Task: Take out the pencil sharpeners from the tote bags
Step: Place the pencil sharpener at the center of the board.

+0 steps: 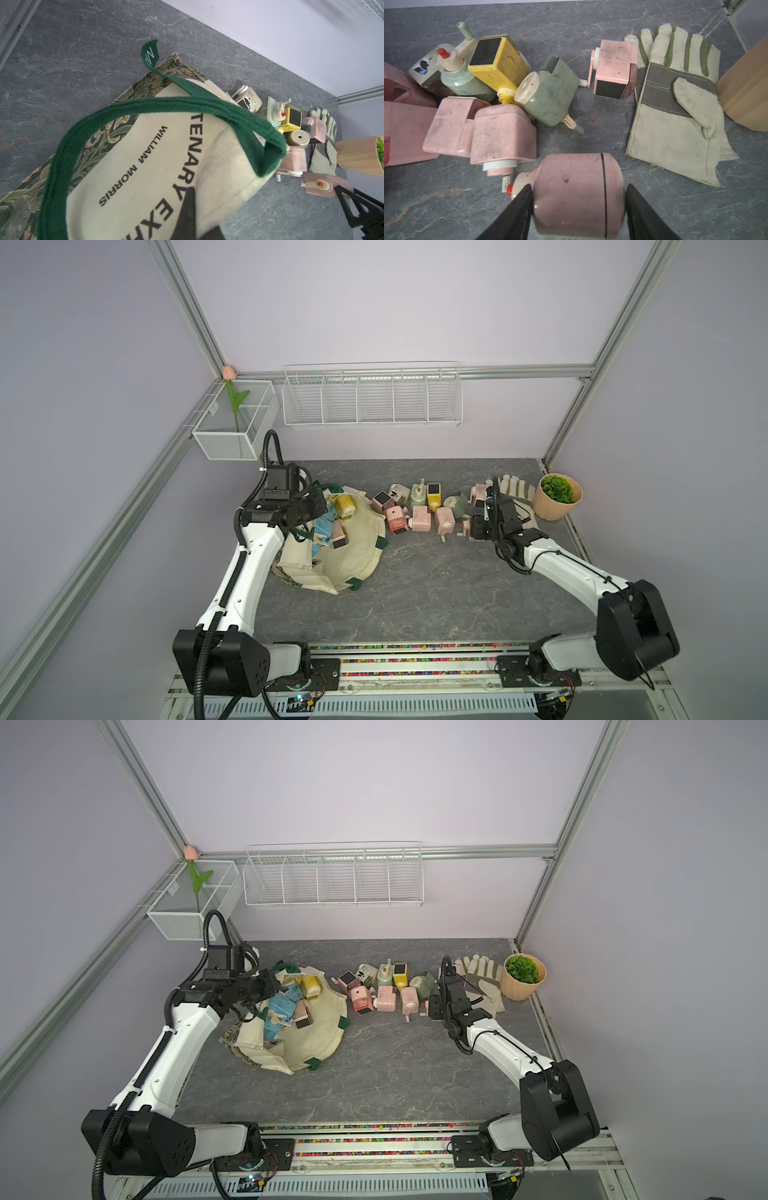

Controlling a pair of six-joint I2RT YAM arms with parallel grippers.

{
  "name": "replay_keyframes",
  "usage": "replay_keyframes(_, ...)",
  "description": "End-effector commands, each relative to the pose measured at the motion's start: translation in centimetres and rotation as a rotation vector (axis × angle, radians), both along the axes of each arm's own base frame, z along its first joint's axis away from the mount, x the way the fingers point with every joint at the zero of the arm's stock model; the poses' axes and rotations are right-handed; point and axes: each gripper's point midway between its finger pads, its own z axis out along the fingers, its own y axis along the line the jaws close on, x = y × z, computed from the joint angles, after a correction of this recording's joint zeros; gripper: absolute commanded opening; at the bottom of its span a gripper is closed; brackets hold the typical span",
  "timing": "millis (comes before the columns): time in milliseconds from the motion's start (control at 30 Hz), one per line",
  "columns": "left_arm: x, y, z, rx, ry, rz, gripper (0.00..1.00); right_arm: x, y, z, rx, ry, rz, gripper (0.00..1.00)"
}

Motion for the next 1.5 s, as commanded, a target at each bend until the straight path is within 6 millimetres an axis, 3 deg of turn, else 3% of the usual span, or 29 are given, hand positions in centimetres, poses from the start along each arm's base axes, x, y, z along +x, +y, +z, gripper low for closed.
replay_keyframes(0, -0.6, -0.3, 1.2, -0.017, -0.030, -0.016, 0.00, 1.8, 0.0, -0.1, 0.049, -0.045, -0.031, 0.56)
replay_keyframes(367, -0.6, -0.2, 1.1, -0.012, -0.027, -0.013, 0.00, 3.3, -0.3, -2.3, 0.038, -0.024, -0.041, 0.58)
replay_keyframes(533, -0.6, -0.3, 1.1, -0.011, -0.026, -0.013, 0.00, 3.4, -0.2, -2.6, 0.038, -0.018, -0.035, 0.70)
replay_keyframes(767, -0.5, -0.2, 0.9, -0.010, -0.020, -0.013, 0.00, 3.0, 0.0, -1.7, 0.054, -0.030, -0.020, 0.93)
replay_keyframes(900, -0.5, -0.1, 0.7, -0.004, -0.017, -0.008, 0.00, 2.4, -0.1, -0.1, 0.050, -0.061, -0.024, 1.00)
replay_keyframes(1133, -0.9, -0.7, 0.2, 0.037, -0.009, -0.008, 0.00, 0.5, 0.8, 3.5, 0.065, -0.160, 0.015, 0.98)
replay_keyframes(1300, -1.6, -0.7, 0.5, 0.038, -0.006, 0.000, 0.00, -1.0, 3.4, 6.1, 0.048, -0.243, 0.122, 0.99)
replay_keyframes(1467, -2.3, -0.2, 0.1, 0.062, -0.013, 0.006, 0.00, -3.3, 8.0, 8.5, 0.138, -0.315, 0.335, 0.94)
